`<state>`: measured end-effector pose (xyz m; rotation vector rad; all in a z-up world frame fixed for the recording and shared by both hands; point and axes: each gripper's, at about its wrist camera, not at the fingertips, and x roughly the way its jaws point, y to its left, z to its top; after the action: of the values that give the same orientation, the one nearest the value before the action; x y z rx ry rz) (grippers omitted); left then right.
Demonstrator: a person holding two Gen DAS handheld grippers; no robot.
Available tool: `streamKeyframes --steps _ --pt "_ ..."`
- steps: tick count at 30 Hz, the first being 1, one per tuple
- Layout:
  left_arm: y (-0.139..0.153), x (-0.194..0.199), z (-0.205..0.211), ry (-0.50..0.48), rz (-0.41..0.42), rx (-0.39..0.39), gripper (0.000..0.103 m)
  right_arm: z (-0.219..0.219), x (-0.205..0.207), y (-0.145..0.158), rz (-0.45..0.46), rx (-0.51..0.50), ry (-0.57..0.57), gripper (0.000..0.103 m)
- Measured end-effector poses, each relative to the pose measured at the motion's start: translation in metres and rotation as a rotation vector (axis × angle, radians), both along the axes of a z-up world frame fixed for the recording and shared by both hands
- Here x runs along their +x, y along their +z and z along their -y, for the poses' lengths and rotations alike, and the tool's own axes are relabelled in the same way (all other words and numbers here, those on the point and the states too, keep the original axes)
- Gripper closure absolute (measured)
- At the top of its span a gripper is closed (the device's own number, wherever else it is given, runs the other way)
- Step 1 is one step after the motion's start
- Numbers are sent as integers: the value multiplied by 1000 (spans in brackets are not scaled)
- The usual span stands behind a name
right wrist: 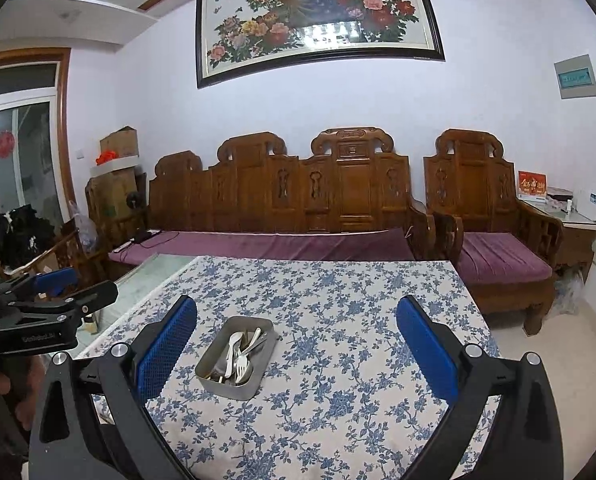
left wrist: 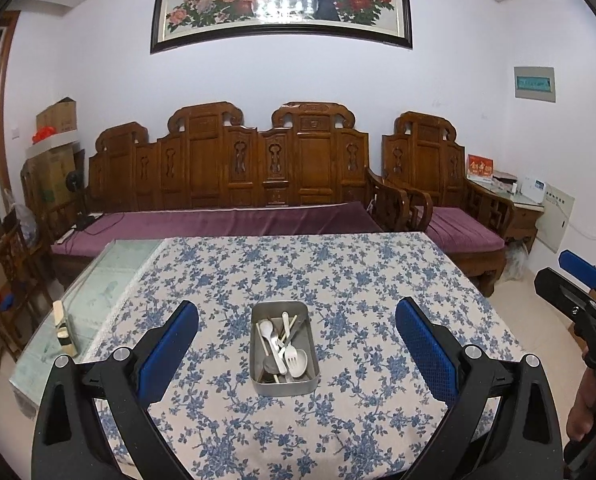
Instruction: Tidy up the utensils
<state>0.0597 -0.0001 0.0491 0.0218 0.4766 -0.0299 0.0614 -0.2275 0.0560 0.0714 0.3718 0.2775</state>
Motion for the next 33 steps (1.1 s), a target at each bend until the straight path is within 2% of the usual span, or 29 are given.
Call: streamKeyframes --steps 33 --pt "8 -7 2 -12 18 -1 8 0 1 -1 -3 0 -1 3"
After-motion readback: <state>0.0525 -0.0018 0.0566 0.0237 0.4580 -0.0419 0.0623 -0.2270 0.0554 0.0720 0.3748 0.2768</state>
